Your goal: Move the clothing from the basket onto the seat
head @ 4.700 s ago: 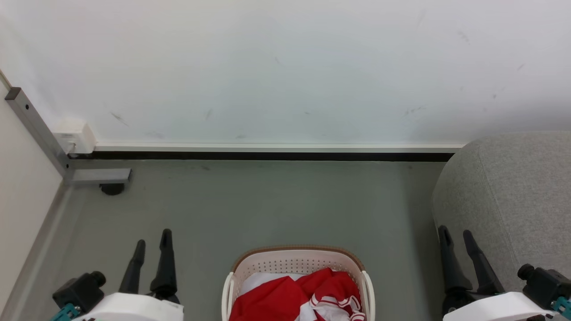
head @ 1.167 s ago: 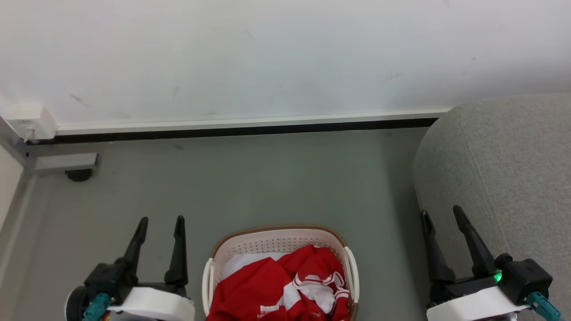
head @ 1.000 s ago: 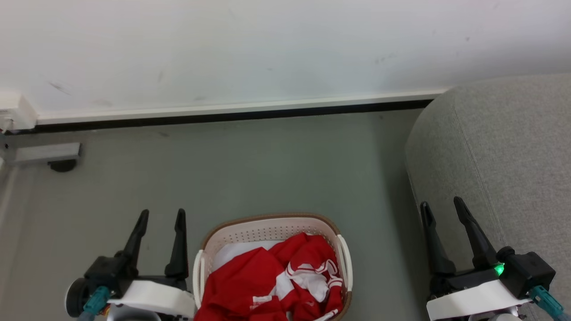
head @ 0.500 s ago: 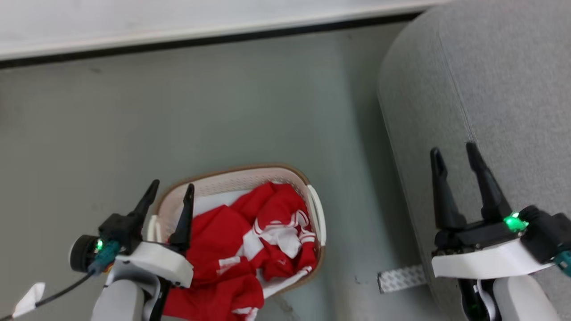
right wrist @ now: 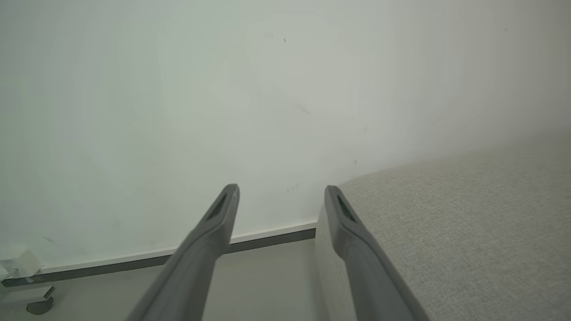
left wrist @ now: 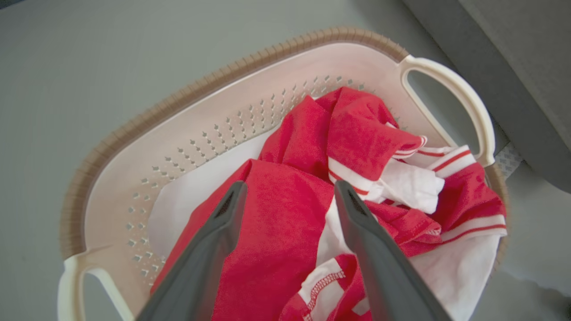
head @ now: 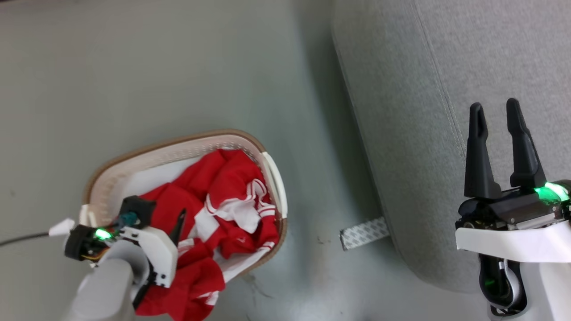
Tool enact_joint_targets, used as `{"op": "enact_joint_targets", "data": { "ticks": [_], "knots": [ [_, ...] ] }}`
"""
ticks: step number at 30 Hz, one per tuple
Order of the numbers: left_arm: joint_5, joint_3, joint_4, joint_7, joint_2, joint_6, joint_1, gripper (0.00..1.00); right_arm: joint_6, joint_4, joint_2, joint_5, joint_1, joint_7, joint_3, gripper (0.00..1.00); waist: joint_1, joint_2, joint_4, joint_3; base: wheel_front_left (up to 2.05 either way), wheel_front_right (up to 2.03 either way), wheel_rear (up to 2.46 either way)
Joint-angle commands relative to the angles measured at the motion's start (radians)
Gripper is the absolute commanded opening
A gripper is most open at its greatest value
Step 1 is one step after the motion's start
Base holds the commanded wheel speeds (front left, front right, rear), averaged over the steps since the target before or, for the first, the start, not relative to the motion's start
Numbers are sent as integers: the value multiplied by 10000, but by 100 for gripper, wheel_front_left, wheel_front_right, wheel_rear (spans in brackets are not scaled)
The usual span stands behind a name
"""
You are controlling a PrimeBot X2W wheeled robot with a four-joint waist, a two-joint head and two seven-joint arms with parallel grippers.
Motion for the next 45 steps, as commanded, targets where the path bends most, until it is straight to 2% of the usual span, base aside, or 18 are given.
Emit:
{"op": "enact_joint_targets", "data": {
  "ticks": [1,6,14,23,28,29,30,32,33,39,45],
  "knots": [
    [-94,-35,141,94,164,23,-168,100,-21,-73,-7,62,-138,-34,-14,100,-2,0,-368,390,0,0,0],
    [-328,-818,1368,848,521,22,-1013,100,-21,-460,-7,333,-273,-34,-66,100,-2,0,-731,1035,0,0,0],
    [-571,-1958,2516,1763,973,21,-1657,100,-21,-1289,-7,903,-554,-32,-278,100,-2,0,-1318,1817,0,0,0],
    [-1081,-2776,3087,3292,1175,20,-1777,100,-21,-1568,-7,1345,-574,-34,-337,100,-2,0,-1546,2233,0,0,0],
    [-1395,-3017,3058,3167,1114,20,-1882,100,-21,-1486,-7,1307,-611,-34,-294,100,-2,0,-1510,2261,0,0,0],
    [-1447,-3076,3057,3098,1099,20,-1884,95,-21,-1457,-7,1282,-614,-34,-275,100,-2,0,-1496,2235,0,0,0],
    [-1496,-3124,3035,2981,1078,20,-1877,61,-21,-1428,-9,1253,-619,-34,-270,100,-2,0,-1479,2200,0,0,0],
    [-1626,-3182,3016,2773,1035,20,-1821,16,-21,-1364,-9,1185,-618,-34,-249,100,-2,0,-1444,2097,0,0,0],
    [-1670,-3198,3024,2689,993,20,-1800,0,-21,-1339,-9,1150,-616,-34,-257,100,-2,0,-1418,2023,0,0,0],
    [-2142,-3252,3011,2246,593,19,-1671,0,-21,-1280,-9,978,-581,-34,-346,100,-2,0,-1102,1257,0,0,0],
    [-2889,-3147,3005,1653,-137,19,-1131,0,-21,-1015,-12,390,-238,-34,-292,100,-2,0,-347,-284,0,0,0]
  ]
}}
